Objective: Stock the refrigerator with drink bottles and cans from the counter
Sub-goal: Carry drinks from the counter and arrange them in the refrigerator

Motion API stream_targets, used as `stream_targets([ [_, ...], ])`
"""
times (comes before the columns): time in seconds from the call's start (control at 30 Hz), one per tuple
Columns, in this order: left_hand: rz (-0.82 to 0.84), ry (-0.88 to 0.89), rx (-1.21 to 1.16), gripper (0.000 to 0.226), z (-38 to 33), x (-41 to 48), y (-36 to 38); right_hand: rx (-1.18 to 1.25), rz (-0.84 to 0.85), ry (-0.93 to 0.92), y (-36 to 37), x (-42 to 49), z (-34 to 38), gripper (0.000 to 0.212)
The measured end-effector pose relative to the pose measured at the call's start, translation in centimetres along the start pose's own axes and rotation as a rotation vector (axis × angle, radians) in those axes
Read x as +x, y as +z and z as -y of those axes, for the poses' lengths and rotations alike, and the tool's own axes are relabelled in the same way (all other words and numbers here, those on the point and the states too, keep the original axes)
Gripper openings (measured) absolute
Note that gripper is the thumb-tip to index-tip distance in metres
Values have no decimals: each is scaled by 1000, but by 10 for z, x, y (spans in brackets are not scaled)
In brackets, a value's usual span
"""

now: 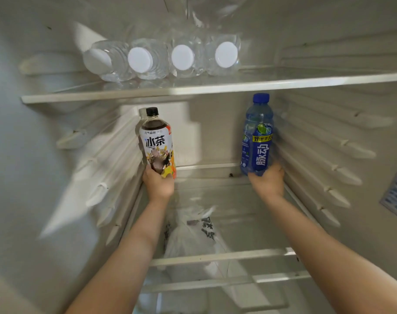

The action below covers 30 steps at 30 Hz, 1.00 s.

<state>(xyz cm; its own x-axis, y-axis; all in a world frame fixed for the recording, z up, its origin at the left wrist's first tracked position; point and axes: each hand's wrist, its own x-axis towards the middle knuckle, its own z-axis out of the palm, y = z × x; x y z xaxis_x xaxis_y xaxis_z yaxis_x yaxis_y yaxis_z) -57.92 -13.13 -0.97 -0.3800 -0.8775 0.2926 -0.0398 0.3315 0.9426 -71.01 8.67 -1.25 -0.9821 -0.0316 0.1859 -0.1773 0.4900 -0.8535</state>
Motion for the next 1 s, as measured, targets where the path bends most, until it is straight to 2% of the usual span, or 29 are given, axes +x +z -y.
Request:
stream_targets([
  [0.13,132,6,-108,30,-7,-37,-11,25,119,-155,-30,-36,-7,46],
  [0.2,123,32,-204,30,-17,-63,-19,1,100,-148,-47,-58,-10,44],
  [0.27,93,174,-276,27,-25,-94,-31,-66,70,-160,-65,-82,-17,41],
  [0.33,120,305,-265,23,-27,-127,-46,-145,20,-279,-82,-113,-27,32],
  [0.47,259,489,-177,26,-18,-190,-68,-181,-111,-484,-107,-181,-51,18],
  [0.57,397,711,-110,20,-2,-232,-70,-252,-80,-502,-119,-231,-89,14],
  [0.67,648,730,-44,18,24,-276,-70,-337,50,-344,-141,-283,-138,16],
  [0.83,1160,498,298,26,87,-341,-71,-526,325,110,-188,-370,-233,24],
  [1.0,1495,103,677,38,143,-428,-79,-563,444,693,-240,-511,-321,30],
])
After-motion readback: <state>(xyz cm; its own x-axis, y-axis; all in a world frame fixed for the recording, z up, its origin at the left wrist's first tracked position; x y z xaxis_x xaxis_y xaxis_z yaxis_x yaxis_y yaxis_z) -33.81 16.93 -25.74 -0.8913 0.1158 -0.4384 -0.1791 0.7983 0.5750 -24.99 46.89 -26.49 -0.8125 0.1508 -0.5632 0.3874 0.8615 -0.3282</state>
